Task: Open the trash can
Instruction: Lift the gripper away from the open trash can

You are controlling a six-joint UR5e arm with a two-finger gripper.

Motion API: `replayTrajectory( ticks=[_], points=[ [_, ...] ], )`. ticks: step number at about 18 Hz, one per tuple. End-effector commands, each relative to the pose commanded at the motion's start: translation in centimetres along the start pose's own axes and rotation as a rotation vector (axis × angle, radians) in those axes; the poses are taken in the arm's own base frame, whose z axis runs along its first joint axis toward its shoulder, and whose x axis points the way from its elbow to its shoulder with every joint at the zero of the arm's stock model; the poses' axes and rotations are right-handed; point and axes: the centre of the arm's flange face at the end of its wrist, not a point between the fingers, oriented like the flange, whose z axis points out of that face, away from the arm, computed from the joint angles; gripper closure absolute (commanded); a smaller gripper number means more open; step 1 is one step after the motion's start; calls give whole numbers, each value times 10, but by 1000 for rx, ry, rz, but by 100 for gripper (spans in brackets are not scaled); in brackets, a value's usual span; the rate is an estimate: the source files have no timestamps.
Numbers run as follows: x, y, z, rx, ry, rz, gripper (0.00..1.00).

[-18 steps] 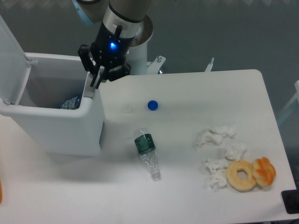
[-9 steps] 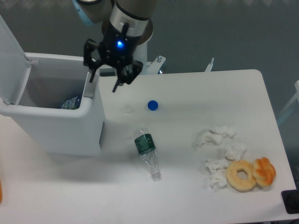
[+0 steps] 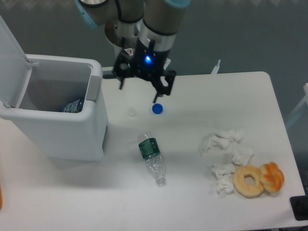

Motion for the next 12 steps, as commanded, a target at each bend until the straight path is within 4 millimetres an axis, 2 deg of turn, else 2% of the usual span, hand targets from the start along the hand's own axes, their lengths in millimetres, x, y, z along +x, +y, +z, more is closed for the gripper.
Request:
replayTrajectory(
  ticks=[3, 7, 12],
  points=[
    [-14, -2, 16, -19, 2, 78, 0],
    [-34, 4, 29, -61, 5, 324, 0],
    [-38, 2, 30, -55, -16, 356, 0]
  ],
)
